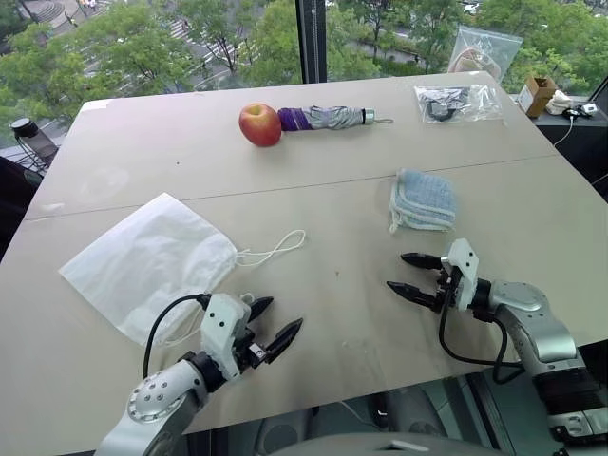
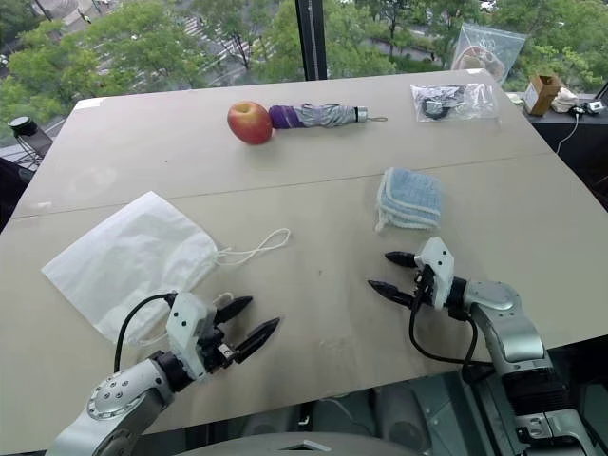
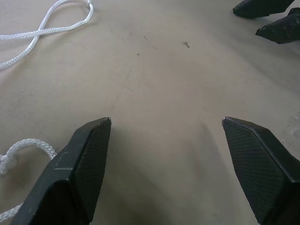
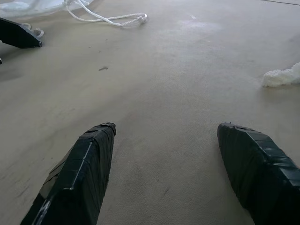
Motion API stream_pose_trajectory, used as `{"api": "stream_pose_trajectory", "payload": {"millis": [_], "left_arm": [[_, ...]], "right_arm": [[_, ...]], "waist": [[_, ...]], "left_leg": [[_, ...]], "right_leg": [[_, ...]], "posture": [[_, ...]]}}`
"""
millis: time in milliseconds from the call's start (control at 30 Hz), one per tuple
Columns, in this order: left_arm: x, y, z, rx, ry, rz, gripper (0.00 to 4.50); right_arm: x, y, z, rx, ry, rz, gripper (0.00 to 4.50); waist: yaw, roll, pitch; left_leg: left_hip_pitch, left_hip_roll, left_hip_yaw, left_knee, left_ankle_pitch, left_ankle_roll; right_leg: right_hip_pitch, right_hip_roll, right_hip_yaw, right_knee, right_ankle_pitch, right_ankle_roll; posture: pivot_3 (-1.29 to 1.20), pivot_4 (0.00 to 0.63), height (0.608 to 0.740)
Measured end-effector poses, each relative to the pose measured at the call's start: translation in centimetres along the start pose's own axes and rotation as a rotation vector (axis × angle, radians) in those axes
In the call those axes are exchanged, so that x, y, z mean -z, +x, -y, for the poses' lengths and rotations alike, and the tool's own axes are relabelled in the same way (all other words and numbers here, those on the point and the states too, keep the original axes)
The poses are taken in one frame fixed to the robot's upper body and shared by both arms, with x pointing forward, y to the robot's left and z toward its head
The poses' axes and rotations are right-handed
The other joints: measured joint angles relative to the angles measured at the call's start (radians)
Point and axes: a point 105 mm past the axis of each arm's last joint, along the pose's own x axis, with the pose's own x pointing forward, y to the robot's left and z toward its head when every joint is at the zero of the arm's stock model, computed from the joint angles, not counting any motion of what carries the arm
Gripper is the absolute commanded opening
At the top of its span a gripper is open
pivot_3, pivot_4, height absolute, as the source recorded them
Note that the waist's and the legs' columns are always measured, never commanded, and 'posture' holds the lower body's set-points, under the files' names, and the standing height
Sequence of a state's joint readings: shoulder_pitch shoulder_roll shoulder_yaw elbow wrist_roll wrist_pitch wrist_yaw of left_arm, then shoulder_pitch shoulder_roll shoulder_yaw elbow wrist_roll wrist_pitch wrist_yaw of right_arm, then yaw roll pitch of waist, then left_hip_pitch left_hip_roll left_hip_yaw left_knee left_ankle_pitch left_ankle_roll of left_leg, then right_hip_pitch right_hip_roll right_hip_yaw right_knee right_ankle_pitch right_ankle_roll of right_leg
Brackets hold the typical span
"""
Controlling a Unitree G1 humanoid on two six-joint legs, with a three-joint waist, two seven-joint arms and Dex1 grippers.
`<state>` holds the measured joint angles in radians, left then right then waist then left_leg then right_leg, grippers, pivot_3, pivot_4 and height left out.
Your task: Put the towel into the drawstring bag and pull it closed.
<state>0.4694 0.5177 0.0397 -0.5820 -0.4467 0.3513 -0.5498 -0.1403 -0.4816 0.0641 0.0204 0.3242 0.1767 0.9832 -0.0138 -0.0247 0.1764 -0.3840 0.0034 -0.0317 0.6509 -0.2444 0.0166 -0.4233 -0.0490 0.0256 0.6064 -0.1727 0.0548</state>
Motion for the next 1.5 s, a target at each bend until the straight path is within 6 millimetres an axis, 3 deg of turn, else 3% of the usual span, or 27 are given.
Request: {"api": "stream_pose_trajectory", "payload": {"millis": [433,633,733,833,1100,1300,1500], "left_arm": [[-0.5,0.1,0.1,-0.042,0.007,0.067,3.88],[-3.8,0.5,-2.7,-0.258,-0.016,0.248,3.88],[-6.2,-0.2,-3.6,-0.364,0.005,0.332,3.88],[-7.2,-1.4,-4.2,-0.466,0.063,0.351,3.88],[-4.0,-6.5,-7.7,-0.793,0.326,0.093,3.88],[-3.0,-6.9,-7.9,-0.787,0.411,0.027,3.88],[-2.0,-7.2,-7.5,-0.763,0.476,-0.030,3.88]], "right_arm": [[-0.2,0.2,0.2,-0.023,-0.006,-0.001,3.72],[-0.4,0.3,-0.3,-0.071,0.015,0.019,3.72],[-1.1,0.0,-1.3,-0.163,0.072,0.046,3.72],[-2.0,-0.1,-2.0,-0.222,0.107,0.075,3.72],[-5.3,0.6,-3.9,-0.359,0.116,0.133,3.72],[-5.4,1.2,-4.3,-0.380,0.114,0.126,3.72],[-5.7,1.3,-4.0,-0.368,0.081,0.124,3.72]], "waist": [[-0.001,0.000,0.000],[0.000,0.000,0.000],[0.000,0.000,0.000],[0.000,0.000,0.000],[0.000,-0.001,0.000],[0.001,-0.001,0.000],[0.001,-0.001,0.000]], "left_leg": [[-0.001,0.000,0.000,0.000,0.000,0.000],[-0.001,0.000,-0.001,0.000,0.000,0.000],[-0.001,0.000,-0.001,0.000,0.000,0.000],[-0.001,0.000,-0.001,0.000,0.000,0.000],[-0.001,0.000,-0.002,0.000,0.000,0.000],[-0.012,0.000,-0.001,0.001,0.000,0.000],[-0.012,0.000,-0.002,0.001,0.000,0.000]], "right_leg": [[-0.001,0.000,0.000,0.000,0.000,0.000],[-0.001,0.001,-0.001,0.001,0.000,0.000],[-0.001,0.001,-0.001,0.000,0.000,0.000],[-0.001,0.001,-0.001,0.000,0.000,0.000],[-0.001,0.001,-0.002,0.000,0.000,0.000],[-0.010,0.000,-0.003,-0.001,0.000,0.000],[-0.010,0.000,-0.004,0.000,0.000,0.000]], "posture": [[0.00,0.150,0.740],[0.00,0.150,0.740],[0.00,0.150,0.740],[0.00,0.150,0.740],[0.00,0.150,0.740],[0.00,0.150,0.740],[0.00,0.150,0.740]]}}
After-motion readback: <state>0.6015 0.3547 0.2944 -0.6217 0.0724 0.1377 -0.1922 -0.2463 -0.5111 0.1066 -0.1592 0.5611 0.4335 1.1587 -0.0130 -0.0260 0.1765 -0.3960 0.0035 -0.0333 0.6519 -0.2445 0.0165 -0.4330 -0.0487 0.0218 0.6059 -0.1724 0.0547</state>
